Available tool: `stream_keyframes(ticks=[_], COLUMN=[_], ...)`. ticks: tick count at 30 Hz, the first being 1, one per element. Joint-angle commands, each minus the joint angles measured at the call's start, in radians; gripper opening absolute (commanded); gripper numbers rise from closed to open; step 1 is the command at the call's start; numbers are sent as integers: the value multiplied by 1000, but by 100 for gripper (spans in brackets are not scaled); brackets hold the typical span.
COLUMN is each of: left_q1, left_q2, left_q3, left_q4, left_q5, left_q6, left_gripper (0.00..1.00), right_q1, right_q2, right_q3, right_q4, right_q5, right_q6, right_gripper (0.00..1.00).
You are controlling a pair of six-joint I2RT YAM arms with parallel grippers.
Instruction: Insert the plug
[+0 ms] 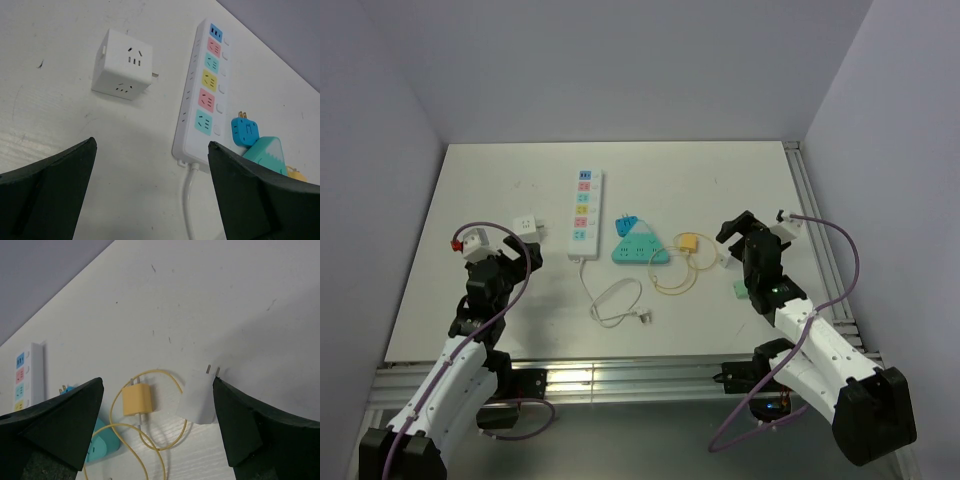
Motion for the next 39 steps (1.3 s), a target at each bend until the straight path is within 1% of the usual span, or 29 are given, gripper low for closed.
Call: stream_keyframes(ticks=[1, 10, 18, 19, 22, 24, 25, 26, 29, 30, 31, 34, 39], left_q1=[1, 1, 1, -1, 1, -1, -1, -1, -7, -7, -7, -8, -13], left_q2=[-5, -7, 4, 7, 6, 5, 4, -2, -14, -17, -18, -4, 19], left_q3=[28, 31, 34, 34, 33, 30, 28, 25, 18, 18, 18, 22, 31], left_q4=[33, 24, 28, 32, 41, 51, 56, 73, 78, 76, 76, 78, 85], left_q5=[0, -7, 4, 4, 16, 48, 62, 78, 95, 92, 93, 96, 111], left_q6=[-1, -6, -3, -3, 4, 16, 20, 28, 37, 37, 37, 39, 45], left_gripper=[100, 99, 100, 100, 99, 99, 98, 97, 98, 98, 98, 99, 100], right_q1=[7, 5, 14, 27, 56, 108, 134, 186, 240, 255, 257, 266, 319], right_q2=[-24, 5, 65, 87, 147, 207, 225, 248, 325, 354, 368, 414, 486], right_q3=[2, 8, 30, 40, 72, 112, 129, 146, 195, 203, 214, 244, 302], right_q4=[25, 42, 79, 86, 108, 114, 108, 103, 92, 95, 99, 88, 56], right_q5=[7, -33, -137, -148, -199, -213, -201, -193, -205, -222, -260, -288, -277], right_q6=[-6, -21, -72, -82, -124, -171, -182, -206, -222, -222, -224, -222, -256], right_gripper=[97, 96, 93, 91, 91, 91, 91, 91, 93, 95, 96, 98, 99])
